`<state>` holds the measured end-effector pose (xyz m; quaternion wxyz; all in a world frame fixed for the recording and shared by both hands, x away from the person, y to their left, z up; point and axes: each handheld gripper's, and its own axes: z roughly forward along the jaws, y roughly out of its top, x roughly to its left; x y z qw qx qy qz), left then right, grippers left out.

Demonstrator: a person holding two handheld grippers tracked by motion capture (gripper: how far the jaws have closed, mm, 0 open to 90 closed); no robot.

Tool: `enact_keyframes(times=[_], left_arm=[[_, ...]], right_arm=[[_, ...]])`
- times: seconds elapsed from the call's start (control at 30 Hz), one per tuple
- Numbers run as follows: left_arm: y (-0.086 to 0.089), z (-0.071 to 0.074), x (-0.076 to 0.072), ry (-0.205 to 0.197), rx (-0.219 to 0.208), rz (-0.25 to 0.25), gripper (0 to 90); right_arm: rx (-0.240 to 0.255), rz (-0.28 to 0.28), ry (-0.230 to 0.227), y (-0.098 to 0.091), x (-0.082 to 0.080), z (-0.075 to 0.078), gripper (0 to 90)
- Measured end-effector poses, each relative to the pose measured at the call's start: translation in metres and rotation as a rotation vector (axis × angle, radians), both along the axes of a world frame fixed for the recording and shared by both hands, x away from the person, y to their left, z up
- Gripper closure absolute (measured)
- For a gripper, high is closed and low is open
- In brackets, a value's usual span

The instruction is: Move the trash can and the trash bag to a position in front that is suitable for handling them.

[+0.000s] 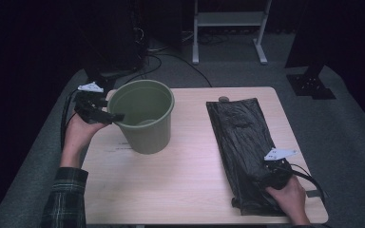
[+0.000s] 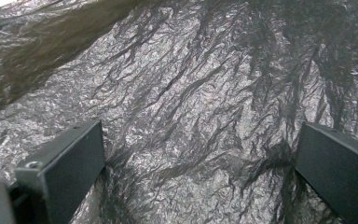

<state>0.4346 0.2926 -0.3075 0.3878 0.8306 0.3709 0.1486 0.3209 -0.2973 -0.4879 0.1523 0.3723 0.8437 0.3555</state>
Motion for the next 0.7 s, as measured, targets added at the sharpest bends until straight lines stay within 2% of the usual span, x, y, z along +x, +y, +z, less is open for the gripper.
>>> enact_keyframes(times=[0.37,0.7], left_arm=[[-0.024,-0.002,-0.013,-0.009,-0.019,-0.063,0.0],[-0.062,-0.004,-0.033,-0.012,-0.025,-0.167,0.0]], right_arm=[[0.000,0.000,-0.001,0.000,0.000,0.000,0.3],[0.001,-0.002,0.003,0.000,0.000,0.000,0.3]])
